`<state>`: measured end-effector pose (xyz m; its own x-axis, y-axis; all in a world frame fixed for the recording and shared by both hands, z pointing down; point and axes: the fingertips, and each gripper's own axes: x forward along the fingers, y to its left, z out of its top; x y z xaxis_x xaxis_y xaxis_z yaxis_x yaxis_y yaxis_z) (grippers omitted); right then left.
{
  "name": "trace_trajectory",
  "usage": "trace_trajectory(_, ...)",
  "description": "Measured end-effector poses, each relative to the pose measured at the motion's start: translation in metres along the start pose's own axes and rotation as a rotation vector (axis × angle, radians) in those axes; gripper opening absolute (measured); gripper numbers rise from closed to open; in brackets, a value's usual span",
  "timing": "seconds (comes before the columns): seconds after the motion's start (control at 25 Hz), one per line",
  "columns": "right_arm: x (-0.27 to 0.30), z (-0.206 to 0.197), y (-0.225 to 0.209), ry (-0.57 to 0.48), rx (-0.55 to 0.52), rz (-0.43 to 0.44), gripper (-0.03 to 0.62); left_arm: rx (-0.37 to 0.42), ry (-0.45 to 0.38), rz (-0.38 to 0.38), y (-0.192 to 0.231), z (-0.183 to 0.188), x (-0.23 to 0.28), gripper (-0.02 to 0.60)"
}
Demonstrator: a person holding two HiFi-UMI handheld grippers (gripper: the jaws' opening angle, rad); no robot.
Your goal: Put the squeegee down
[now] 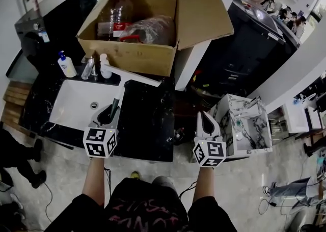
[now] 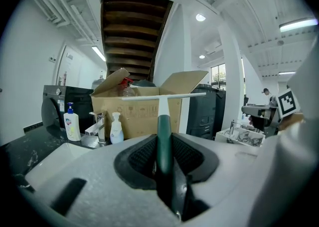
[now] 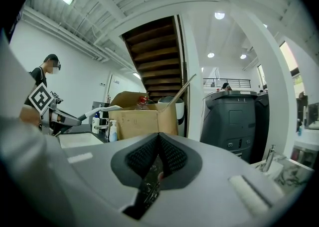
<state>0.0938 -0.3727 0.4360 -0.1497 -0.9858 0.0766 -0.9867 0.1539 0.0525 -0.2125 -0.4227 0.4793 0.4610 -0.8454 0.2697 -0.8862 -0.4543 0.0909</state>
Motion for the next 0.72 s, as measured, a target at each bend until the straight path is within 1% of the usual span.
trace_trajectory(0.32, 0.015, -0.005, -0.013, 0.011, 0.003, -0.005, 0.011, 0.004, 0.031, -0.016, -0.007, -0.005, 0.023, 0.101)
trace_trajectory(0.52, 0.028, -0.007, -0.024, 0.013, 0.007, 0.028, 0.011, 0.002, 0.045, 0.007, -0.014, -0.004, 0.035, 0.101)
trace_trajectory(0.72, 0.041, -0.011, -0.04, 0.006, 0.021, 0.064, 0.011, 0.011, 0.059, 0.047, -0.022, -0.004, 0.047, 0.101)
